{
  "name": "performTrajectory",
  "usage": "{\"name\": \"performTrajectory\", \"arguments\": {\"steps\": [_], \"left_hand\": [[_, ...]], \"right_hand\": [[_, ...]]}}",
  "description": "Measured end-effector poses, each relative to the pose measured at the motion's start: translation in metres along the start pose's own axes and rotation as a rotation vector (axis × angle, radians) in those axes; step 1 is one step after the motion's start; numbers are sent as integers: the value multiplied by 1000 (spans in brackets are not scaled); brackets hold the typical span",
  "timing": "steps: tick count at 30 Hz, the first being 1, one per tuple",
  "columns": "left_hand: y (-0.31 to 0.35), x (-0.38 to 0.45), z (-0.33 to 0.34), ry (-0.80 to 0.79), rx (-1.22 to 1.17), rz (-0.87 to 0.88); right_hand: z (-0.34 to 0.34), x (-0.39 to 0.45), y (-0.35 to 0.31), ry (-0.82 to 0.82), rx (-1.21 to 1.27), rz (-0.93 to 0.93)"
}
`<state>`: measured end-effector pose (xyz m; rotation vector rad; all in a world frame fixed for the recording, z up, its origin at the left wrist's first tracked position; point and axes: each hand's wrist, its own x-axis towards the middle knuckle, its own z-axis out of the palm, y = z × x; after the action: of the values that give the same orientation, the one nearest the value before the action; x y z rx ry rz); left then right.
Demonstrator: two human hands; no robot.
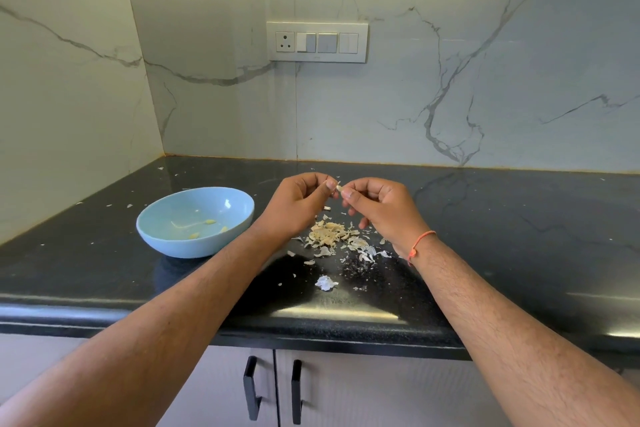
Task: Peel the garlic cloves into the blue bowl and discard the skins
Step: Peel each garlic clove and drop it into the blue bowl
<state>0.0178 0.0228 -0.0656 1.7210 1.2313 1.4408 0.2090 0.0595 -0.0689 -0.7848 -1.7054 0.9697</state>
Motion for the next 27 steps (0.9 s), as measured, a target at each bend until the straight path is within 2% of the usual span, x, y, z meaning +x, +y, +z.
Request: {"name": "performTrajectory", "arguments": {"steps": [5,10,13,18,22,27], "left_hand": [[30,-8,-26,20,194,31],[48,-23,-89,53,455,-14],[53,-42,-126,72,630,-57],[43,-62,-162,110,794,-147],[42,-70,-166,101,832,-151],[61,-80,-130,57,866,29]], "right_hand": [[23,-3,-20,11,-14,-18],[71,4,-43,-13,-80,-53],[106,10,-53,-66,-191,-55],[146,17,-57,-167,-471,-85],[138,10,-69,-187,-594,-93],[85,-6,-74,-205,-733,-103]]}}
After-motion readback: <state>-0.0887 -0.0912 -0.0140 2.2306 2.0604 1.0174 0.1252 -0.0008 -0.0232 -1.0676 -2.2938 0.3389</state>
